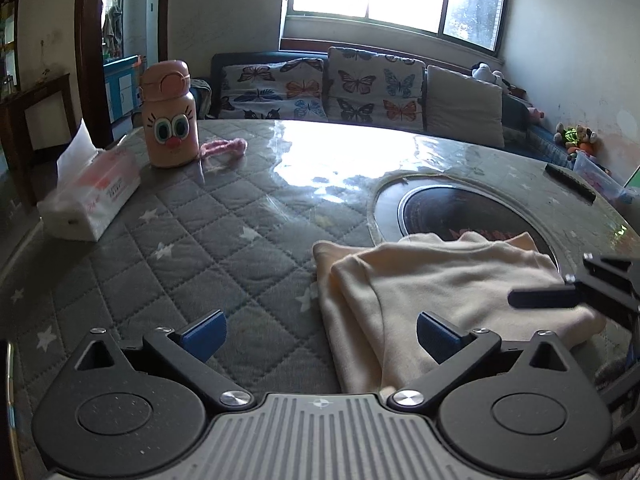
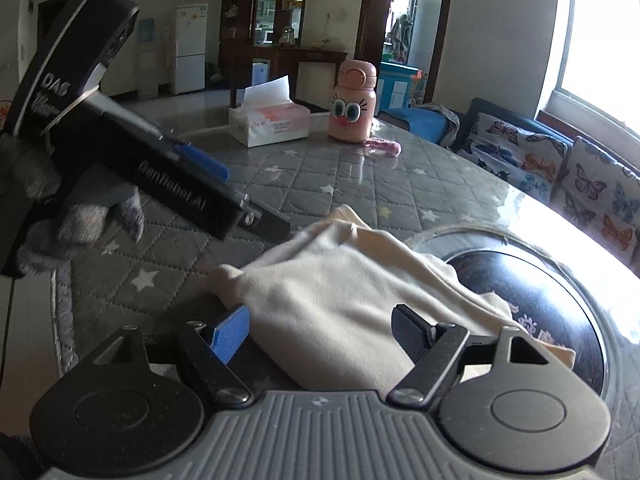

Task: Fold clothes
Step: 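Push the folded shirt edges inward with both open grippers, then grasp the cream shirt bundle edge with the left gripper and lift it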

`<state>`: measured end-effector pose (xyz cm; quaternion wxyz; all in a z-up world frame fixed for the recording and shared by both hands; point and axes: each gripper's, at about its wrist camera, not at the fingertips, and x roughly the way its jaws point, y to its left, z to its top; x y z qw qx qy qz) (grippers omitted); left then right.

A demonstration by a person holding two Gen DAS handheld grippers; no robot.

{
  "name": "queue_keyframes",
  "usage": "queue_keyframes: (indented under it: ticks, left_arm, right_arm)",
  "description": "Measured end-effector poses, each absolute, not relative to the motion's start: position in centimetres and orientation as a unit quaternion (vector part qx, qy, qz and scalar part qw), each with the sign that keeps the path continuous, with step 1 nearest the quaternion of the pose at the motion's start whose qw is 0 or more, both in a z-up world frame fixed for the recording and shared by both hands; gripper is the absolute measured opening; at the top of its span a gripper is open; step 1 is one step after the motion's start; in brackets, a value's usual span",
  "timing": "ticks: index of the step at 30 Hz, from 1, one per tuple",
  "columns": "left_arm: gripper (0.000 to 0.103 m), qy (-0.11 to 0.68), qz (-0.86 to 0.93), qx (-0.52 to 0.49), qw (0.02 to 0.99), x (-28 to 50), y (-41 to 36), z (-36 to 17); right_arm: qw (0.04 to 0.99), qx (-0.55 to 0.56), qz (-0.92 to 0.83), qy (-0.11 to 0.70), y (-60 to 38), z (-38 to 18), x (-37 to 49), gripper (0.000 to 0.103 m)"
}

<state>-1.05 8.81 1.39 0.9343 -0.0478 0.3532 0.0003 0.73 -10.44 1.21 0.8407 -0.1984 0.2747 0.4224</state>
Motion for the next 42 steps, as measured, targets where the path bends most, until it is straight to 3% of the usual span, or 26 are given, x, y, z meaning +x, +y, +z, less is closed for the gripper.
queue_keyframes:
  ticks: [11, 22, 24, 27, 30, 33, 36, 38, 42]
  left_arm:
    - [0.103, 0.383, 0.009, -0.033, 0.923, -1.3, 8.8, -1.2]
    - [0.102, 0.368, 0.026, -0.092, 0.925, -1.0, 11.3, 0.8]
    - [0.101, 0.367, 0.025, -0.105, 0.924, -0.7, 11.6, 1.0]
    - [0.090, 0.372, 0.015, -0.123, 0.920, -0.4, 11.7, 1.0]
    - [0.086, 0.381, 0.008, -0.149, 0.913, 0.0, 11.9, 0.5]
    - [0.085, 0.389, -0.002, -0.181, 0.903, 0.4, 12.3, 0.1]
    - [0.085, 0.393, -0.009, -0.208, 0.896, 0.8, 12.4, -0.2]
    - [0.085, 0.395, -0.009, -0.222, 0.892, 1.2, 12.4, -0.4]
    - [0.085, 0.398, -0.020, -0.260, 0.879, 1.9, 12.4, -0.7]
  right_arm:
    - [0.853, -0.215, 0.382, 0.283, -9.6, 0.1, 1.8, 0.080]
    - [0.827, -0.241, 0.439, 0.255, -8.0, 0.6, -0.2, 0.078]
    - [0.817, -0.257, 0.451, 0.252, -7.1, 0.4, -0.7, 0.072]
    - [0.802, -0.282, 0.465, 0.246, -5.7, -0.2, -1.5, 0.064]
    - [0.793, -0.305, 0.471, 0.237, -4.5, -0.8, -1.9, 0.054]
    - [0.788, -0.324, 0.470, 0.229, -3.6, -1.3, -2.2, 0.048]
    - [0.792, -0.329, 0.462, 0.223, -3.2, -1.5, -2.1, 0.025]
    - [0.799, -0.314, 0.459, 0.228, -3.5, -1.3, -1.6, 0.016]
    - [0.812, -0.266, 0.461, 0.239, -4.5, -0.2, -0.6, 0.011]
